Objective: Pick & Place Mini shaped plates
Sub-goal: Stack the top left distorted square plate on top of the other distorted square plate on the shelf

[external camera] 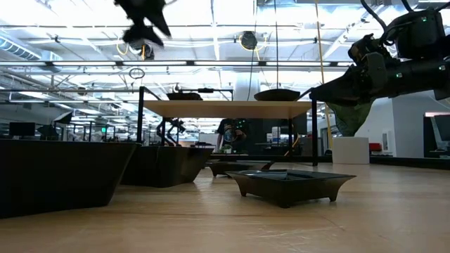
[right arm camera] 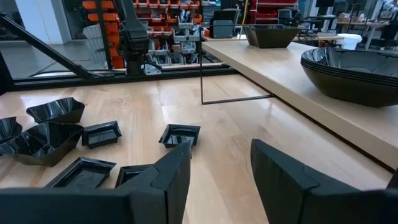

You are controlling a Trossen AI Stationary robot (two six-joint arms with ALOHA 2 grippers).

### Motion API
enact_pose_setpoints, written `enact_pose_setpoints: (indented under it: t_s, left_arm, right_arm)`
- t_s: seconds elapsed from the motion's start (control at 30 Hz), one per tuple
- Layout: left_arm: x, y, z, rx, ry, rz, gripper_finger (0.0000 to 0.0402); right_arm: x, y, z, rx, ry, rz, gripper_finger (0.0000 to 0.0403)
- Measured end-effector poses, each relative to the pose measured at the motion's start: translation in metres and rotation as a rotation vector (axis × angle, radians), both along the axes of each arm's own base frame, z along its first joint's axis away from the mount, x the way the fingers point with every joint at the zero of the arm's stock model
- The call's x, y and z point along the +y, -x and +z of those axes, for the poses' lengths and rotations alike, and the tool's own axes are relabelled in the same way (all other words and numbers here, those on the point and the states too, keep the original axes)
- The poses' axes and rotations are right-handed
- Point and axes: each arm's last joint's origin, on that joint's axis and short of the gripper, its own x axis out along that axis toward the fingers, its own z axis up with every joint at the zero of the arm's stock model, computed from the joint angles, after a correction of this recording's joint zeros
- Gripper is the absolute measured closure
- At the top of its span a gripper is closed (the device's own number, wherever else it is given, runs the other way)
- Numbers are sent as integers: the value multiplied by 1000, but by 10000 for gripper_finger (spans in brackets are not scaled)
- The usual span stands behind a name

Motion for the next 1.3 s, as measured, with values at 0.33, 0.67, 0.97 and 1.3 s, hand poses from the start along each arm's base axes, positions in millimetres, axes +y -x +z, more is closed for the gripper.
enact_pose_setpoints:
  t_s: [0.33,0.67,0.97,1.3]
  left_arm:
    - [-134,-17,-37,135,14,-303,267]
    - [-212,-26,-144,338,119,-212,270]
    - [-239,-28,-202,473,112,-204,270]
    - [-242,-30,-225,559,86,-172,270]
  right_arm:
    - [0,0,-1,8,-17,-1,245]
    - [0,0,-3,21,-41,-3,245]
    - [0,0,-3,23,-48,-4,245]
    - [0,0,-3,19,-62,-1,245]
